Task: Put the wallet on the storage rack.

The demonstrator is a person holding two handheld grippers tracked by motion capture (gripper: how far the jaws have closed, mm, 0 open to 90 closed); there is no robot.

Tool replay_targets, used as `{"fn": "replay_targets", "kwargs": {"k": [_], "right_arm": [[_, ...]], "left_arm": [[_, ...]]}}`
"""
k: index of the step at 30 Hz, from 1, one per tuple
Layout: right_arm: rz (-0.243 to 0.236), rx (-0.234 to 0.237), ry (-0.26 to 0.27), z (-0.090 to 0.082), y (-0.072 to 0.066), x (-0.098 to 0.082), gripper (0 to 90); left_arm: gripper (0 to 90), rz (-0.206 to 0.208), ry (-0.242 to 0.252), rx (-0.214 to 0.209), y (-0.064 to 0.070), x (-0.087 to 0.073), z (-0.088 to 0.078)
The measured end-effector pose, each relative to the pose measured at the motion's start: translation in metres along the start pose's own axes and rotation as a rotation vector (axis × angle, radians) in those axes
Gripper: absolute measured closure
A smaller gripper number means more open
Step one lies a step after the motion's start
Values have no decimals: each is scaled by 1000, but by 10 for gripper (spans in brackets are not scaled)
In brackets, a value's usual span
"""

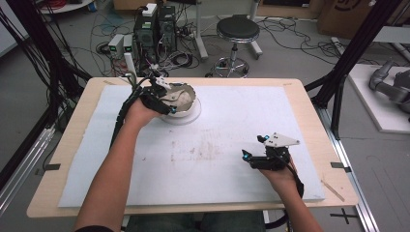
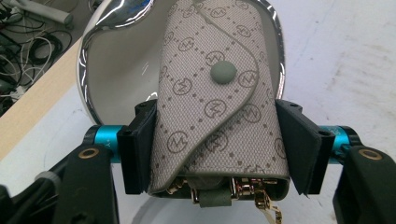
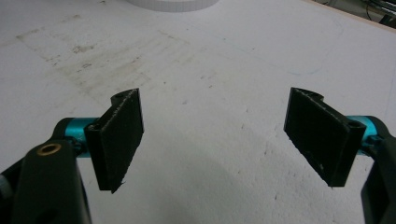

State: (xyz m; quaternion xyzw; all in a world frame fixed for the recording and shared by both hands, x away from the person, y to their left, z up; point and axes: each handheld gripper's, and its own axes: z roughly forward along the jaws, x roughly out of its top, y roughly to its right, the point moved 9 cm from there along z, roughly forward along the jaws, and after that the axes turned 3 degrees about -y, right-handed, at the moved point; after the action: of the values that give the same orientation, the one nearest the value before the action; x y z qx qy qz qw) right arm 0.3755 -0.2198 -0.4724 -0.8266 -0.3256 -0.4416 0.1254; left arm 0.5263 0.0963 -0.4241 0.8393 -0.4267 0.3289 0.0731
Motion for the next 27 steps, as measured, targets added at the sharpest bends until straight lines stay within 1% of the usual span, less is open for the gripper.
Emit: {"fn": "replay_targets", "kwargs": {"k": [3,8,11,14,16,19,21,25,27], "right_arm": [[-4,3,-5,1,0,0,202],[-1,3,-9,2,-1,-1,202],[-2,1,-8,2,-2,-1,202],[-4,3,-10,2,-2,-1,202],[-3,3,-14,2,-2,-2,202],[-3,2,-12,2,-2,-2,202],[-3,3,-13,2,-2,-2,202],[-4,1,-13,3,-2,-2,202],[-10,2,-12,3,-2,-2,202]], "left_arm": [[348,0,-6,17,-1,5,5],[349,-2,1,12,1,10,14],[348,-3,-9,7,3,10,18],[343,-7,-15,19,3,11,23],[338,-8,-12,23,3,11,24],[317,-10,-13,41,1,11,24],[292,-19,4,47,0,13,22],[227,-37,40,31,1,17,15],[208,-51,58,16,3,18,12]]}}
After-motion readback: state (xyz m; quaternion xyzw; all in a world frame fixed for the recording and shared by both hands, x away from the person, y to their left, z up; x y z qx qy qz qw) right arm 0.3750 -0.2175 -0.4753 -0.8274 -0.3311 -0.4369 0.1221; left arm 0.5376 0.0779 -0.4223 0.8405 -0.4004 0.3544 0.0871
